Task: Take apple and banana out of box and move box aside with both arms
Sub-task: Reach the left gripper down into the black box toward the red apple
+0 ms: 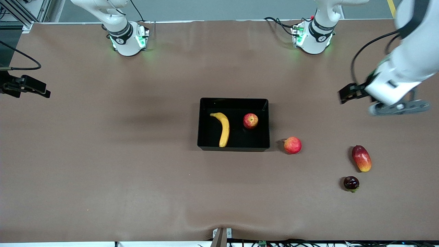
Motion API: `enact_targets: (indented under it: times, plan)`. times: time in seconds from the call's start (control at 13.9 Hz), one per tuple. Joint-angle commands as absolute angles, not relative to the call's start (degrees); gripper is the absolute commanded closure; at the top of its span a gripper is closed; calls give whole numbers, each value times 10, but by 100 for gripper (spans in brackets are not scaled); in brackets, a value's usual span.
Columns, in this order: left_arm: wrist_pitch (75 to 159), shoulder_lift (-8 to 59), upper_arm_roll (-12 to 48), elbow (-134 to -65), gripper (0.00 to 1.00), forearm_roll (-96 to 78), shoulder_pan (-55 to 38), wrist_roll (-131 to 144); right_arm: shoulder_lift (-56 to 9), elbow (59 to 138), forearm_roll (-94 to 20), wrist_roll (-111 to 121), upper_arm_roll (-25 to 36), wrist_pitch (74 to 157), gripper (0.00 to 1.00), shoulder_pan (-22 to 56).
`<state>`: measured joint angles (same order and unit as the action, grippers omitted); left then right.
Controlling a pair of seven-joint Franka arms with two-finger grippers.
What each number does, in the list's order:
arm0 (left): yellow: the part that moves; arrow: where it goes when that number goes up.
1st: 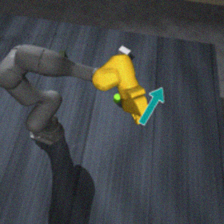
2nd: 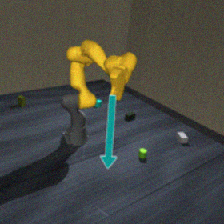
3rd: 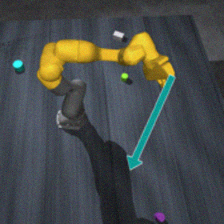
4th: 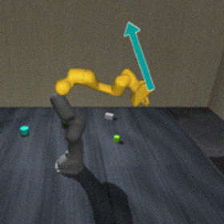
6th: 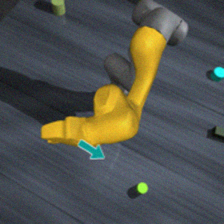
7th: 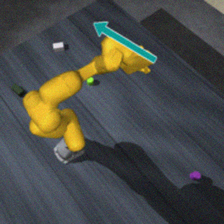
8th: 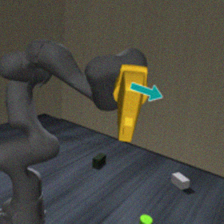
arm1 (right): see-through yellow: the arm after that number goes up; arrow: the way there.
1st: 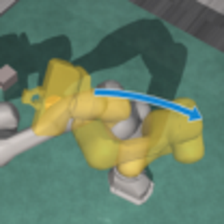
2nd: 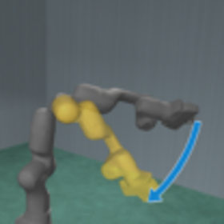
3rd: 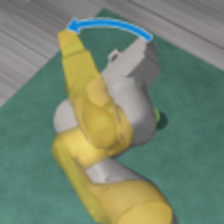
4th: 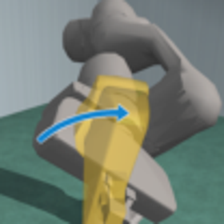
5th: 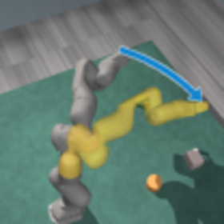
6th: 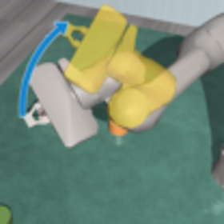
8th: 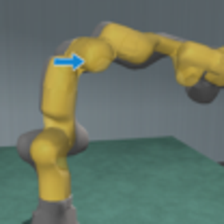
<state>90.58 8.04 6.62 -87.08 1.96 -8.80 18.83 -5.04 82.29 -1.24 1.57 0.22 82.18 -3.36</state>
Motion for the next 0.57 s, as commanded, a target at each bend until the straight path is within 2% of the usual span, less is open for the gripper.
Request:
enact_targets:
  times: [0.0, 0.36, 0.5]
  plan:
    - [941, 125, 67, -872, 0, 18, -140, 285, -53, 816, -12, 9, 0, 819, 0, -34]
    - [1083, 192, 67, -950, 0, 19, -235, 511, -53, 816, -12, 9, 1, 818, 0, -37]
    - [1120, 227, 68, -957, 0, 19, -262, 606, -53, 816, -12, 9, 1, 818, 0, -36]
